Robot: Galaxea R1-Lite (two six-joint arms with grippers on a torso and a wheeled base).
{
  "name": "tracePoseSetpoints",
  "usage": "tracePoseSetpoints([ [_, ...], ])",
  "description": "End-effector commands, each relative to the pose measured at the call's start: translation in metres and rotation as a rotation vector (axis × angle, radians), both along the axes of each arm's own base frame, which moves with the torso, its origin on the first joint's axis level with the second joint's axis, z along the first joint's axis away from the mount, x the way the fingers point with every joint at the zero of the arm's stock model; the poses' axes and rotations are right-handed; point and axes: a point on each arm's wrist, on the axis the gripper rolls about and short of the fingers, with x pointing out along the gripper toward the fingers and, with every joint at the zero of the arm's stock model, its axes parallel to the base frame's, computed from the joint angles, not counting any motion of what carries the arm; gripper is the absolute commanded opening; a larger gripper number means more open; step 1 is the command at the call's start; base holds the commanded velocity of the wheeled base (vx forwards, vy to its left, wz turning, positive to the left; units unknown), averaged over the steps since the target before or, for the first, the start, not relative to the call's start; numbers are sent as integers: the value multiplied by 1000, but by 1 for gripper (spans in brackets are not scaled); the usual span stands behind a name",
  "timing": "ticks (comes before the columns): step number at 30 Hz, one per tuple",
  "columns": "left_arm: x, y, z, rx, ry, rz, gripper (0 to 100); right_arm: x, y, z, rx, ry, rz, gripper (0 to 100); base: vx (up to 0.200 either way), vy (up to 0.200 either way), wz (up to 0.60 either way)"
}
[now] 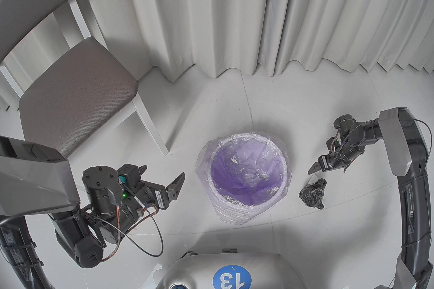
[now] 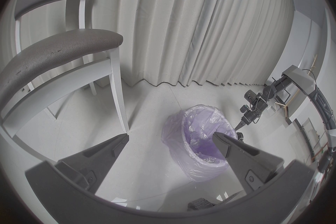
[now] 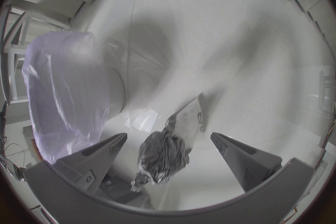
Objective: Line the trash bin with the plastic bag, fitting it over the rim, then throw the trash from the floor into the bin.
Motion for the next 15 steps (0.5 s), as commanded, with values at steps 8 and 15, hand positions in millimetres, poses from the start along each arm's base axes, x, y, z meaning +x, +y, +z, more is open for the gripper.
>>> tracePoseSetpoints([
  [8,-1,-1,-5,5,11,-2,100,13,7,-69,-13,16,6,100,0,0,0],
  [15,0,-2,-6,6,10,-1,100,4,9,-67,-9,112,19,100,0,0,0],
])
